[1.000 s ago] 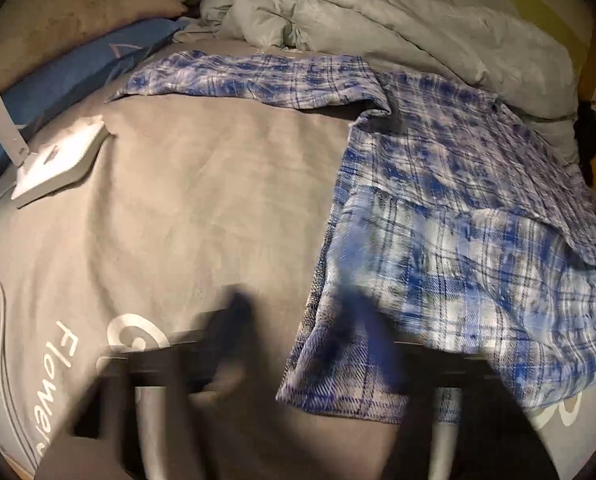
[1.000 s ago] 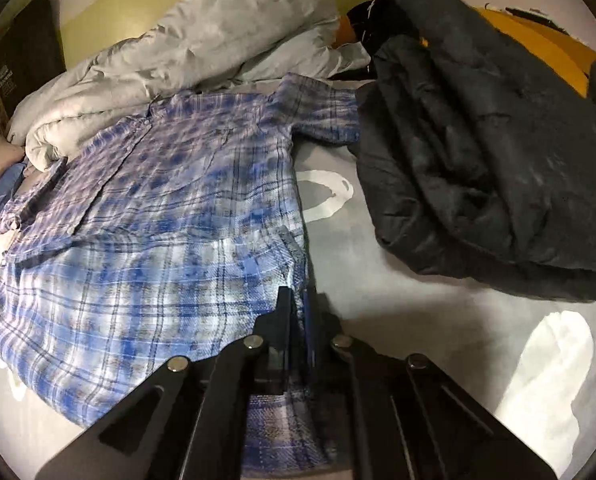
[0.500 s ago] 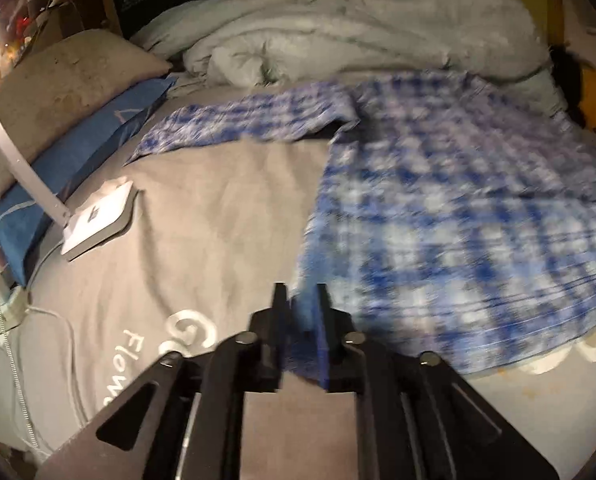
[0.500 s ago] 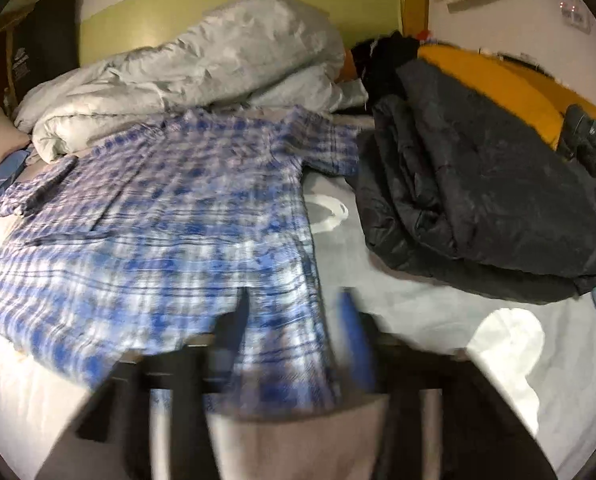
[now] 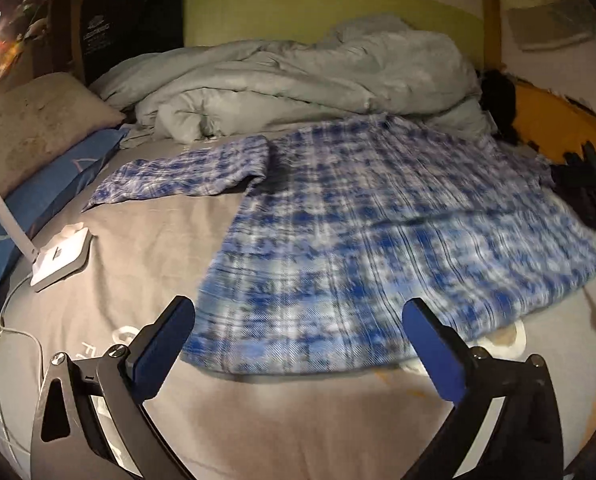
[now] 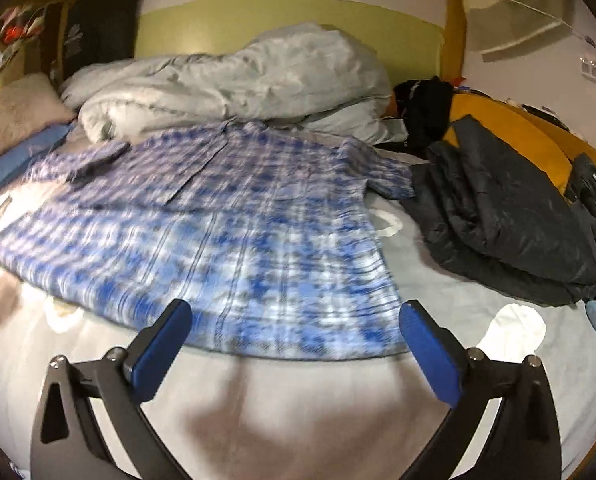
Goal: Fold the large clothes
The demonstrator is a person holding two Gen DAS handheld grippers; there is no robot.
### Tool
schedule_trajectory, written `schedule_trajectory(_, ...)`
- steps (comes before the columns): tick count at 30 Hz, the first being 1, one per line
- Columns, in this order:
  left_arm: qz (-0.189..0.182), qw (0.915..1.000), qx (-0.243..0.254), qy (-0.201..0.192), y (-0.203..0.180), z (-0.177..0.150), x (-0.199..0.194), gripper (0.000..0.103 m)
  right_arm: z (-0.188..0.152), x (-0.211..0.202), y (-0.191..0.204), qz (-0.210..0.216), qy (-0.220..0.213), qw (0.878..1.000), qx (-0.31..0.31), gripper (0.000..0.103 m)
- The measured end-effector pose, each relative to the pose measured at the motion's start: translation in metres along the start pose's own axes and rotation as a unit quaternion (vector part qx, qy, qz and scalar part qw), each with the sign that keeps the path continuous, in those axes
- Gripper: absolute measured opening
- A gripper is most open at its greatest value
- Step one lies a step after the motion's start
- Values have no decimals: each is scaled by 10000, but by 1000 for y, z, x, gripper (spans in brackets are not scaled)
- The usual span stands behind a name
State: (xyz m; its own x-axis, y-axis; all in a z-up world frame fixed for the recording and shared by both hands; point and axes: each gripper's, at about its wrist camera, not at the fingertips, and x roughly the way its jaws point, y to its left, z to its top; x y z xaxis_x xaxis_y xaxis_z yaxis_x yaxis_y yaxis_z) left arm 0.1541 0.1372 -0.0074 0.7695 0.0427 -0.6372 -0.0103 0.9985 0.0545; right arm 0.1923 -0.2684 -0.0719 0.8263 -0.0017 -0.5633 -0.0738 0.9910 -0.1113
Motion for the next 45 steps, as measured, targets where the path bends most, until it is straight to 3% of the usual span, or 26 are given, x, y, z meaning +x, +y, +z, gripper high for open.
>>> schedule_trajectory(6,-185,9960,782,394,-30,-15,12,103,-12,19,34,82,575,9933,-1001,103)
schedule_trajectory(10,-1,9898,1312,549,-53,-26,26,103,-19,27,57,-76,572,9859,-1570,103)
schedule_trajectory(16,139,9825,1604,936,-67,-38,51,103,-18,47,74,-294,553,9799,-1893,103)
schedule_trajectory(19,203,9867,1291,963,-58,-36,59,103,-14,53,68,-364,509,9831,-1718,103)
schedule_trajectory(25,781,9914,686,790,-22,-27,74,103,-7,65,31,-681,577,9906,-1035,103)
schedule_trajectory(26,798,9924,552,755,-14,-26,75,99,-7,66,23,-804,563,9909,-922,103)
schedule_trajectory(27,782,9936,418,706,-7,-25,75,83,-6,66,16,-953,535,9905,-830,103)
schedule_trajectory(28,756,9942,290,703,0,-25,76,74,-6,67,10,-1076,510,9901,-748,102)
schedule_trajectory(29,783,9939,178,761,7,-25,79,62,-6,67,6,-1168,493,9896,-675,98)
schedule_trajectory(31,887,9929,-83,787,20,-24,80,53,-7,66,-4,-1218,497,9901,-495,60)
schedule_trajectory(32,967,9919,-210,799,26,-24,80,43,-8,65,-9,-1152,517,9912,-395,51)
schedule_trajectory(33,1041,9909,-289,801,30,-25,79,27,-9,64,-13,-1126,515,9918,-330,34)
schedule_trajectory(34,1105,9903,-341,768,34,-25,78,20,-10,63,-16,-1135,488,9920,-261,17)
schedule_trajectory(35,1120,9904,-356,726,36,-25,77,8,-11,62,-17,-1164,461,9919,-235,12)
schedule_trajectory(36,1040,9916,-383,669,38,-25,75,3,-11,59,-19,-1189,417,9919,-186,8)
schedule_trajectory(45,947,9945,-444,69,32,-19,15,2,-8,10,-19,-1212,-144,9925,88,2)
